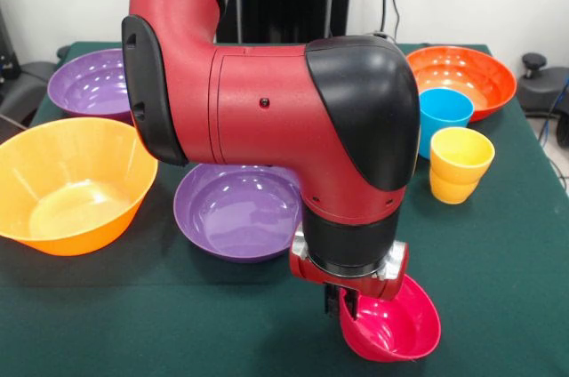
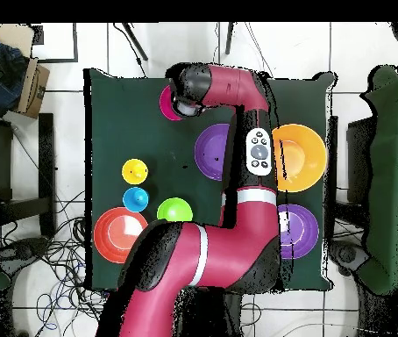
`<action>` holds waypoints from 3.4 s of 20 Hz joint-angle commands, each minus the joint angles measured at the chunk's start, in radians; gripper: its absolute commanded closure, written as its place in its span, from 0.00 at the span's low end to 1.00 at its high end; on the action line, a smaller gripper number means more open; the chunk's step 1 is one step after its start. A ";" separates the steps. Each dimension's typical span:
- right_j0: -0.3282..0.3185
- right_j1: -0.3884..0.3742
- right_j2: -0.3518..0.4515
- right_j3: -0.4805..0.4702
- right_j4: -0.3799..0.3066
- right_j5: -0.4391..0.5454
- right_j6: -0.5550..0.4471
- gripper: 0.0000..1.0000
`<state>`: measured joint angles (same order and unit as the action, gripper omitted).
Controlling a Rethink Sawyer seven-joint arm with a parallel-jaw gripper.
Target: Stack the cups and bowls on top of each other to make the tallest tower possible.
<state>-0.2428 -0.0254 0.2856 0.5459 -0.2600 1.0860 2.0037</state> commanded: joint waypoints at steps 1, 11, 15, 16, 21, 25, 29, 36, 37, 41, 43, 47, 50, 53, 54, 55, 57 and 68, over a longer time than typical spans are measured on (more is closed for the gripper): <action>-0.022 0.048 0.021 0.029 -0.082 0.021 -0.307 1.00; -0.023 0.049 0.023 0.026 -0.079 0.030 -0.302 0.00; -0.023 0.049 0.023 0.027 -0.079 0.030 -0.301 0.00; -0.024 0.049 0.023 0.027 -0.079 0.029 -0.302 0.00; -0.021 0.050 0.025 0.021 -0.080 0.028 -0.306 0.00; -0.019 0.053 0.027 0.007 -0.082 0.041 -0.308 0.00; -0.014 0.050 0.028 -0.003 -0.082 0.056 -0.307 0.00; -0.014 0.033 0.017 0.039 -0.085 0.001 -0.294 0.00; -0.015 0.032 0.016 0.043 -0.085 -0.003 -0.295 0.00; -0.014 0.037 0.020 0.032 -0.086 0.003 -0.300 0.00; -0.014 0.037 0.020 0.032 -0.086 0.002 -0.300 0.00; -0.013 0.036 0.020 0.035 -0.086 0.002 -0.300 0.00; -0.014 0.032 0.018 0.043 -0.086 -0.004 -0.299 0.00; -0.014 0.030 0.018 0.045 -0.086 -0.005 -0.301 0.00; -0.014 0.030 0.018 0.047 -0.085 -0.007 -0.300 0.00; -0.014 0.030 0.018 0.047 -0.086 -0.008 -0.300 0.00; -0.015 0.031 0.018 0.049 -0.085 -0.009 -0.299 0.00; -0.022 0.037 0.022 0.047 -0.077 0.012 -0.296 0.00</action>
<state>-0.2445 0.0039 0.2846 0.5419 -0.2710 1.0857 2.0037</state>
